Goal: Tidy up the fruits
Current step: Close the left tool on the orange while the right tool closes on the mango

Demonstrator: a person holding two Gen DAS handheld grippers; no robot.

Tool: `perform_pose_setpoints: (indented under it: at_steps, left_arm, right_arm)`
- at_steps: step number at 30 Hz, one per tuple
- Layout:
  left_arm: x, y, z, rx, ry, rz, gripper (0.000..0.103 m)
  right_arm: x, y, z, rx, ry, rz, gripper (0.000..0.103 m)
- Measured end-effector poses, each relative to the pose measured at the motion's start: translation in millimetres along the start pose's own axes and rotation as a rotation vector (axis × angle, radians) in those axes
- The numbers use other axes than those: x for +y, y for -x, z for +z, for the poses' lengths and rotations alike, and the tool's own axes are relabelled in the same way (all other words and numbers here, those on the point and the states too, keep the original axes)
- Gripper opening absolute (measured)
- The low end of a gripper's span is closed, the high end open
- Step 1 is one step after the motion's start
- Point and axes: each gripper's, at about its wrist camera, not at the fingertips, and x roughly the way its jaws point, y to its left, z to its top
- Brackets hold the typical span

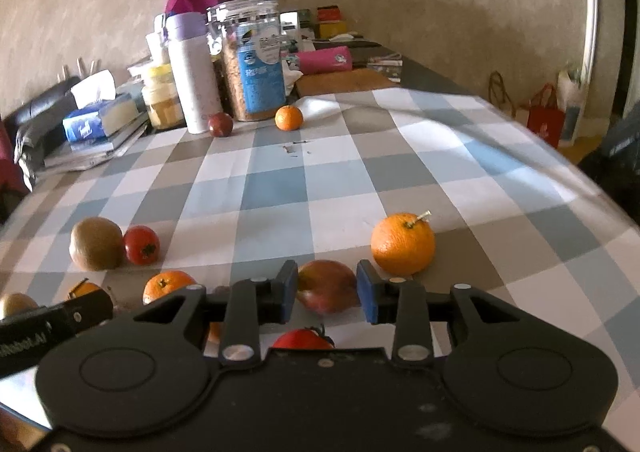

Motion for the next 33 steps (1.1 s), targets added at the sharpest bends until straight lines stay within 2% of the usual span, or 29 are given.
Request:
perform_pose_setpoints:
  at_steps: [6,8,11,13,19,23,26,28,33]
  left_arm:
    - [0.0,0.7,-0.6,-0.005,0.007,0.018,0.081]
    - [2.6,3.3,-0.4,-0.009,0.023,0.007,0.080]
    - [8.0,11.7,2.2,-0.059,0.055,-0.026,0.080]
    - [10.1,14.3,3.7,-0.084,0.062,-0.005,0.079]
    - [3.7,13.3,3.8,-0.092,0.017,0.052,0.077]
    - [-9.4,5.5,-0.5,-0.065,-0.071,0.112,0.068]
    - [-14.6,3.2,-3.6,-0.065,-0.106,0.154,0.067]
    - [-8.2,2.3,-1.2,-0.050,-0.072,0.129,0.061]
    - [13.1,-6.1,3.8,0.018,0.062,0.020,0.060]
  right_arm:
    - [7.2,-6.2,-5.5,0.003,0.083,-0.053,0.041]
    - [4.1,-9.9,-6.5,0.027,0.075,-0.068,0.041]
    - [-2.5,-14.8,-4.8,0.059,0.034,-0.063,0.041]
    - [-5.4,-16.9,-4.2,0.071,0.011,-0.054,0.041]
    - [-4.5,-18.3,-4.4,0.072,0.014,-0.055,0.041]
    - [-5.0,-18.2,-4.6,0.073,0.012,-0.053,0.041]
    - [-5.0,-17.7,-5.0,0.072,0.011,-0.053,0.041]
    - [-5.0,-17.4,-5.2,0.072,0.011,-0.053,0.041]
    - [-4.3,-16.3,-5.6,0.068,0.012,-0.045,0.040]
